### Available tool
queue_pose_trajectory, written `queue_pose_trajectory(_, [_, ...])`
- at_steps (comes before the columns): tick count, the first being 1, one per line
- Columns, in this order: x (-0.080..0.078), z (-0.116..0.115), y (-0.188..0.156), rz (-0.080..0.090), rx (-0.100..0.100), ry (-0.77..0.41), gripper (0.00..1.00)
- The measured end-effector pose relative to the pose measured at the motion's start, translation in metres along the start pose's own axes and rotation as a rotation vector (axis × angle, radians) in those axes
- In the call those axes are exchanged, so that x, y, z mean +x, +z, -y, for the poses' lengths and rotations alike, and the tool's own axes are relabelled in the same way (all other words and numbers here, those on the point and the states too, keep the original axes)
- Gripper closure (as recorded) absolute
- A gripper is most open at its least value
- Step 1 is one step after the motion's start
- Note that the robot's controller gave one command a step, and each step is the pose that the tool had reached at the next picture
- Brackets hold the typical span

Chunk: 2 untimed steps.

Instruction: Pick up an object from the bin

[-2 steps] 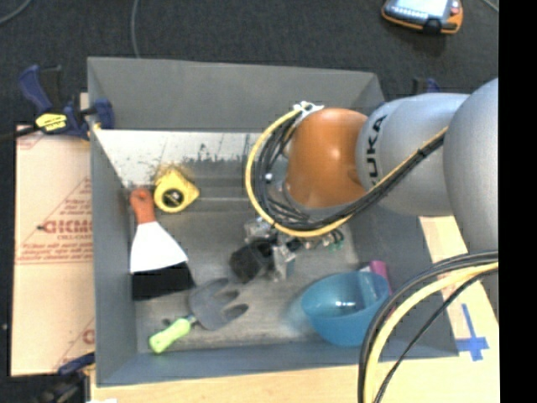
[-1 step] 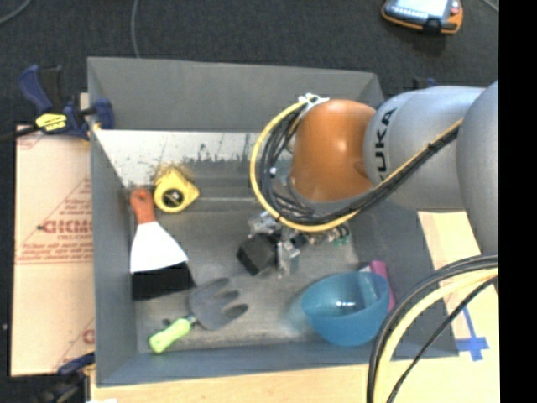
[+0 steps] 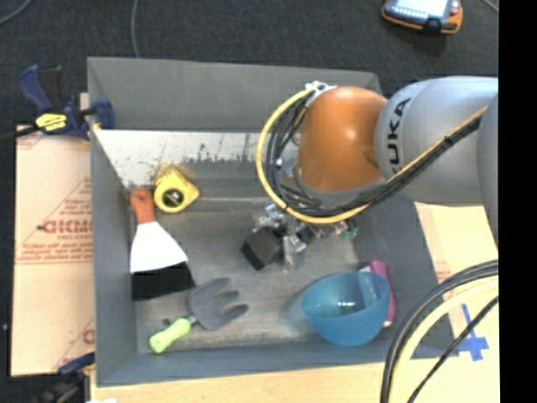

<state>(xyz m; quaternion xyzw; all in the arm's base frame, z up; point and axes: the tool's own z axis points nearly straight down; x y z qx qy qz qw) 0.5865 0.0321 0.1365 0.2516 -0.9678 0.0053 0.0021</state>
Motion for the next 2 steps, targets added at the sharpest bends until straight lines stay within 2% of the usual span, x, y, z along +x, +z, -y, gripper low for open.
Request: queue_pose_trajectory(2, [-0.001,0.001,-0.049,0.005,0.003,0.003,1.00])
